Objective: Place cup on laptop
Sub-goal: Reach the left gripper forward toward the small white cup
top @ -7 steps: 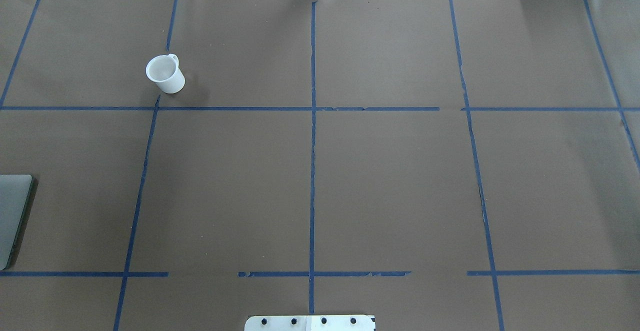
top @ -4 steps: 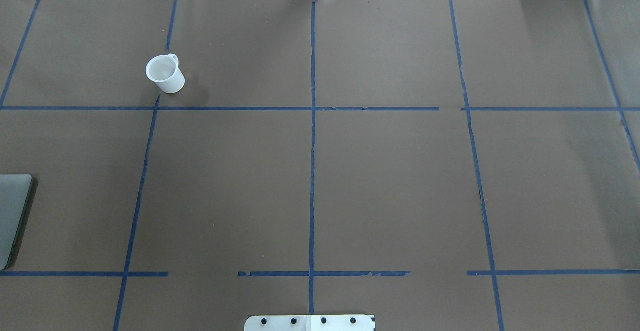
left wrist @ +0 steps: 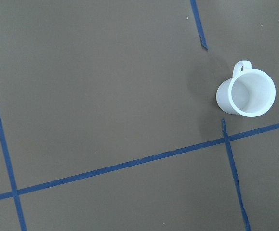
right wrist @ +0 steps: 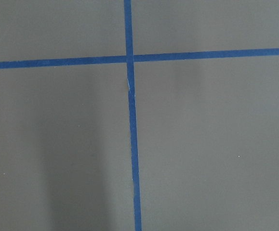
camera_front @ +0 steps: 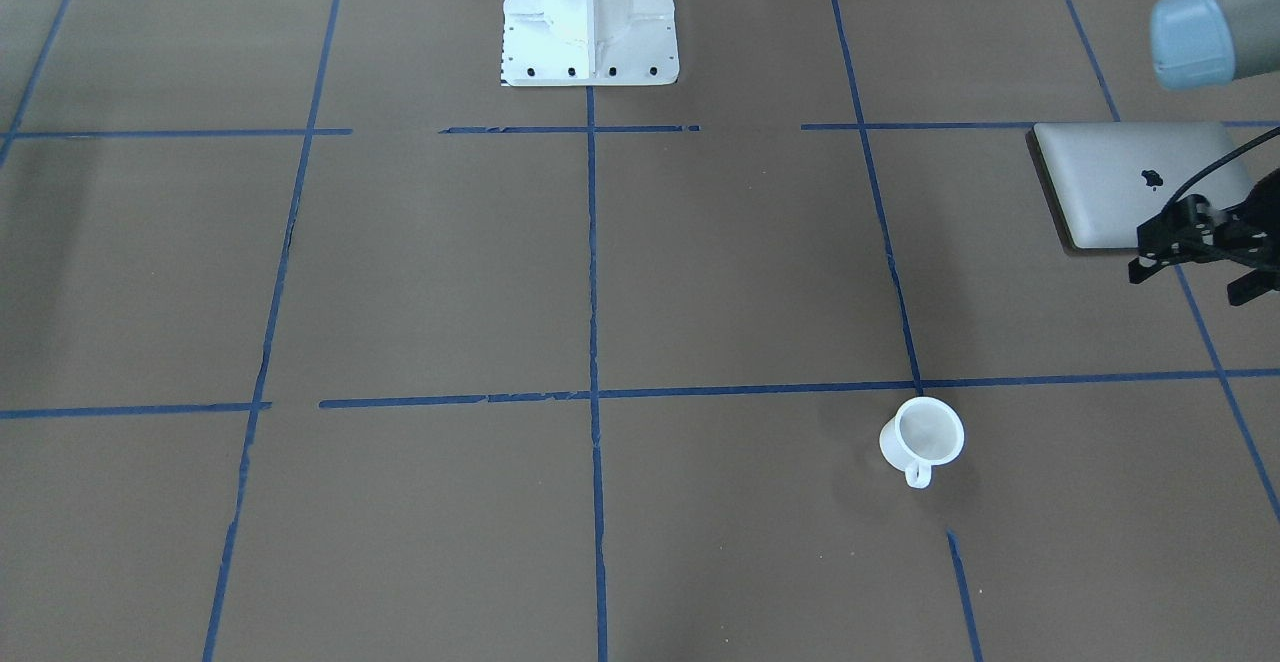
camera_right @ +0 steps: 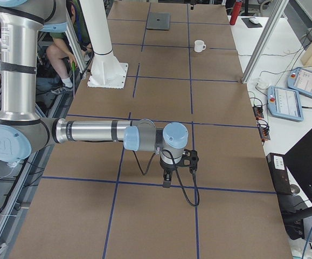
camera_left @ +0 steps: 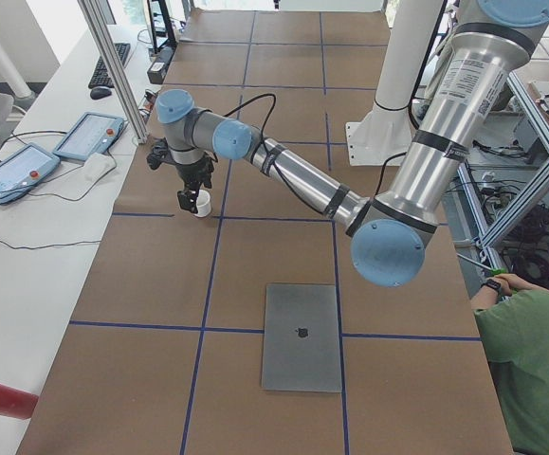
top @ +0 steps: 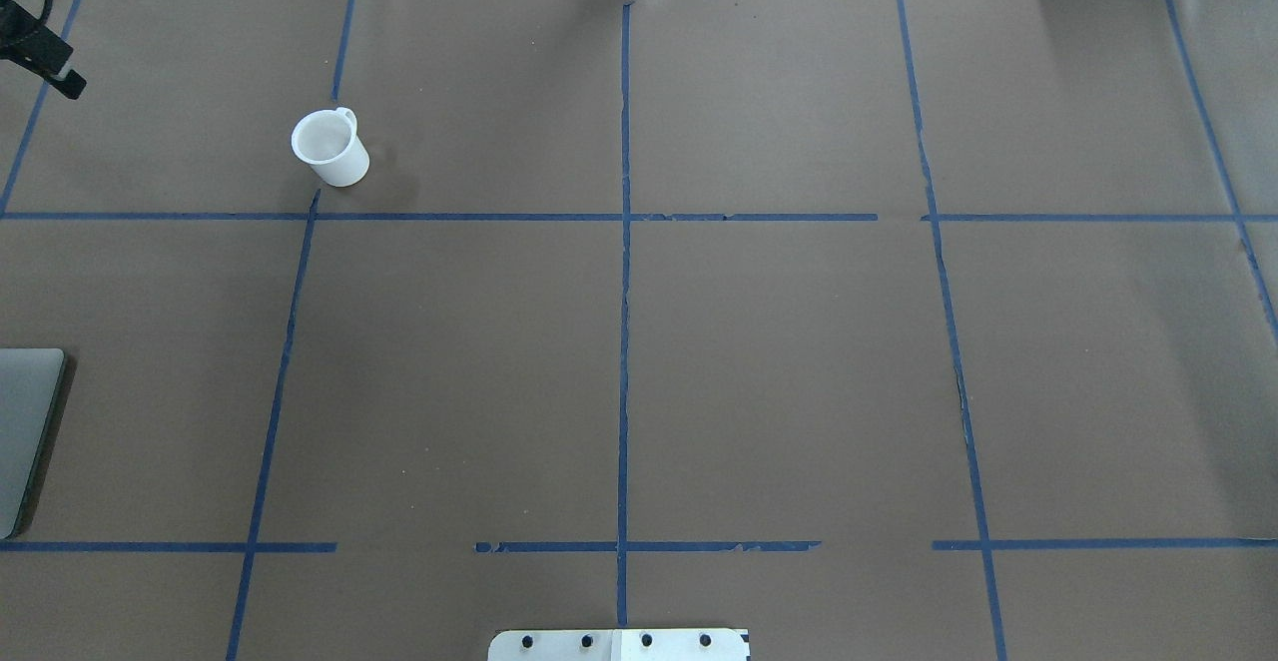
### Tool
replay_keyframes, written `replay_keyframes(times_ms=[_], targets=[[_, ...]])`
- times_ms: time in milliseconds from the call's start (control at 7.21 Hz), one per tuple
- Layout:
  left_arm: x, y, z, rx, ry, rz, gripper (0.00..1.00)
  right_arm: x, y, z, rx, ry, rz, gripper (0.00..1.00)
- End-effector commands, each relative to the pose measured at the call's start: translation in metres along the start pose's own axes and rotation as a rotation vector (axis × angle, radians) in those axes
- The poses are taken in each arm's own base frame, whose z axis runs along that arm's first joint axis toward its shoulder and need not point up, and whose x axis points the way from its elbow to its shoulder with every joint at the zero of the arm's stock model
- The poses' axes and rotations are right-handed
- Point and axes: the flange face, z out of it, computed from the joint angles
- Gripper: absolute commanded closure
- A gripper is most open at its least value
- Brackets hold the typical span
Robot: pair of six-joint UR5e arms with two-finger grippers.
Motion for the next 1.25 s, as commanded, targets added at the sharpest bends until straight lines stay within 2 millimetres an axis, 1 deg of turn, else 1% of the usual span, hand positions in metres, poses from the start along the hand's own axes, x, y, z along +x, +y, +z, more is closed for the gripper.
replay_keyframes(times_ms=[0, 139, 277, 416, 554, 693, 832, 970, 1109], targets=[[0.07, -0.025, 0.014, 0.027, -0.034, -0.035, 0.0, 0.0, 0.0, 0.0, 0.0, 0.0, 0.0, 0.0], [0.097, -0.027, 0.028, 0.067, 0.004, -0.051, 0.0, 0.0, 0.0, 0.0, 0.0, 0.0, 0.0, 0.0], [0.097, -0.035, 0.039, 0.093, 0.021, -0.105, 0.0, 0.0, 0.0, 0.0, 0.0, 0.0, 0.0, 0.0], [0.096, -0.052, 0.059, 0.119, 0.046, -0.163, 0.0, 0.0, 0.0, 0.0, 0.0, 0.0, 0.0, 0.0], [0.1, -0.081, 0.073, 0.117, 0.049, -0.218, 0.0, 0.0, 0.0, 0.0, 0.0, 0.0, 0.0, 0.0], [0.112, -0.112, 0.087, 0.096, 0.041, -0.223, 0.0, 0.0, 0.0, 0.0, 0.0, 0.0, 0.0, 0.0], [0.114, -0.142, 0.099, 0.076, 0.029, -0.233, 0.0, 0.0, 0.0, 0.0, 0.0, 0.0, 0.0, 0.0], [0.11, -0.156, 0.118, 0.078, 0.032, -0.222, 0.0, 0.0, 0.0, 0.0, 0.0, 0.0, 0.0, 0.0], [0.101, -0.156, 0.147, 0.071, 0.034, -0.213, 0.0, 0.0, 0.0, 0.0, 0.0, 0.0, 0.0, 0.0]])
